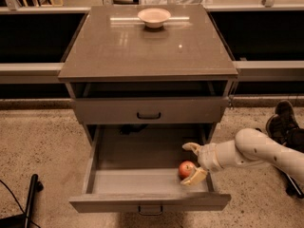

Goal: Pick apple from middle drawer and place on counter

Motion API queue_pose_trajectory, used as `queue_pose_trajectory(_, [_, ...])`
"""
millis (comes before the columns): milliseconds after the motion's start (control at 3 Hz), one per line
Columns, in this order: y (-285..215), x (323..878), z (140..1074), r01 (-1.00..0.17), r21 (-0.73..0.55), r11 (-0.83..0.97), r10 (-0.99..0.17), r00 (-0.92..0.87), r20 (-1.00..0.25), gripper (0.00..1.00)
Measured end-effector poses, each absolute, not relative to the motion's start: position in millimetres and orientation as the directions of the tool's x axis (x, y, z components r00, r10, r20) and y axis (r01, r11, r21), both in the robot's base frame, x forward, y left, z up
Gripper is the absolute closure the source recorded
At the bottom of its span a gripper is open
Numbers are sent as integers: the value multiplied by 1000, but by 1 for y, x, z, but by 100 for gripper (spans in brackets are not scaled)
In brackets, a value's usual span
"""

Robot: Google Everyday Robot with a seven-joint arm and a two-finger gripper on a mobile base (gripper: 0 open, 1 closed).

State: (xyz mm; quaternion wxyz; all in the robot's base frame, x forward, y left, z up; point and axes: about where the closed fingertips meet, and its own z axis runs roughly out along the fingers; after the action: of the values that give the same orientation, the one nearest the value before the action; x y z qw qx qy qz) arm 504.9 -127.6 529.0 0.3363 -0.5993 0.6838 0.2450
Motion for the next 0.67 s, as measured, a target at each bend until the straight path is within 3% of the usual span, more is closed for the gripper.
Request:
queue_pose_trajectory(333, [-137,525,514,-985,-104,134,-680,-16,-733,1])
queue_pose_trajectory(667, [-139,529,513,-985,-111,132,-683,-9,-731,0])
